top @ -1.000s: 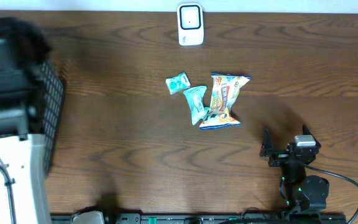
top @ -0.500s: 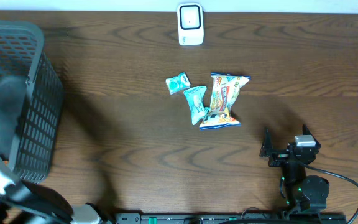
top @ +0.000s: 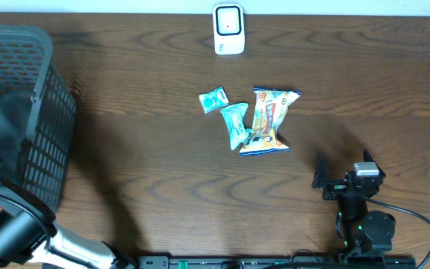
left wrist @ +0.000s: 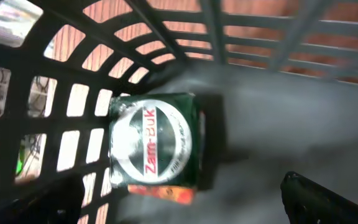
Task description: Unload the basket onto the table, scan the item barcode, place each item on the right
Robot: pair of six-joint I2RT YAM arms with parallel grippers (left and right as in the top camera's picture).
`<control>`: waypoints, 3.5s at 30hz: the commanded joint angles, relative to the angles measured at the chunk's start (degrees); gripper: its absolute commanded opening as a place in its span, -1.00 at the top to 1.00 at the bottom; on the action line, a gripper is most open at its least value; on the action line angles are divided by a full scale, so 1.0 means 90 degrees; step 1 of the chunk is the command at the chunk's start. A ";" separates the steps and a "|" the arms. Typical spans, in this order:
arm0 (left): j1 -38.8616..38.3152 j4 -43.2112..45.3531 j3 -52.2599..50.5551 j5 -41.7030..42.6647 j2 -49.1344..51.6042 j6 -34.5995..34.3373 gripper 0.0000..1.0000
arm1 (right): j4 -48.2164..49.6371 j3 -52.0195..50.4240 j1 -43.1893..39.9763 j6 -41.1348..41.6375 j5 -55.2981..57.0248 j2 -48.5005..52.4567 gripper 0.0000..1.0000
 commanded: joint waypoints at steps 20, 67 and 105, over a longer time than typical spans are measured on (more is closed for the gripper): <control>0.0884 0.0085 -0.0126 0.0675 0.0673 -0.0359 -0.99 | -0.0029 -0.0010 -0.0044 0.0039 0.0005 -0.0039 -0.98; -0.0289 0.0478 -0.0005 0.0806 0.0313 0.0862 -0.69 | -0.0029 -0.0010 -0.0044 0.0039 0.0005 -0.0039 -0.99; 0.0937 0.1321 -0.0452 0.1426 0.0413 0.1792 -0.91 | -0.0027 -0.0010 -0.0044 0.0036 0.0005 -0.0039 -0.99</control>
